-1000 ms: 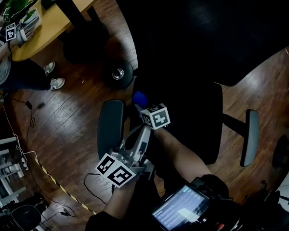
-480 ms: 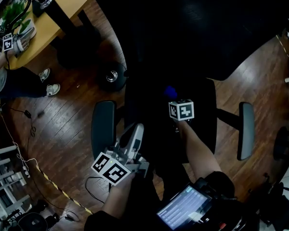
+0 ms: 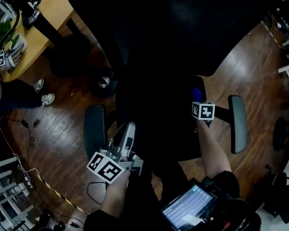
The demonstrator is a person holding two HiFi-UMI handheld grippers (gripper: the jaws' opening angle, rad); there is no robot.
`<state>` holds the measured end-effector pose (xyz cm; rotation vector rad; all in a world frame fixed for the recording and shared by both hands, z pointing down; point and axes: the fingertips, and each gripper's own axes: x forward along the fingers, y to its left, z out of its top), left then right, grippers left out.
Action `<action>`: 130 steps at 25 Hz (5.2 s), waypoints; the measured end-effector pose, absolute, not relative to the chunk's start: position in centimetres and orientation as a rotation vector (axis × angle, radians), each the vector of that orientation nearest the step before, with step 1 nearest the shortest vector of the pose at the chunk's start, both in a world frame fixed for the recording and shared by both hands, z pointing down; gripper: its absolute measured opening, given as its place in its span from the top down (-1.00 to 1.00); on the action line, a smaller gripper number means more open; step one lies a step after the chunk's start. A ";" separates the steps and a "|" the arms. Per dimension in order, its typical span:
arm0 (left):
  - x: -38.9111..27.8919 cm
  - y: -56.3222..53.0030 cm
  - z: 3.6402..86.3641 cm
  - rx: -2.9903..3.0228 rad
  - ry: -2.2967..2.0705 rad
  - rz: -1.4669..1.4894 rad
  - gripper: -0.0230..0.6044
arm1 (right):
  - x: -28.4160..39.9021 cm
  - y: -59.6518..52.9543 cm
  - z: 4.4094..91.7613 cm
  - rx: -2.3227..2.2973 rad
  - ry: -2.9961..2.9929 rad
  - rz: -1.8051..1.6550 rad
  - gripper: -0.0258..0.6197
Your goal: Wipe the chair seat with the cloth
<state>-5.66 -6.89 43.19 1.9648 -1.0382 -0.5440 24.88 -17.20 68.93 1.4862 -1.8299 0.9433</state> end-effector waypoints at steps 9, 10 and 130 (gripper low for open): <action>-5.2 -6.1 43.1 1.971 -1.024 -0.544 0.95 | 22.5 -16.9 68.2 1.515 -1.876 0.898 0.77; -5.4 -6.1 43.0 1.969 -1.028 -0.552 0.95 | 20.4 -17.0 68.0 1.481 -1.914 0.912 0.77; -9.6 0.0 41.0 1.953 -1.174 -0.621 0.95 | -9.3 8.1 68.5 0.674 -2.195 0.981 0.77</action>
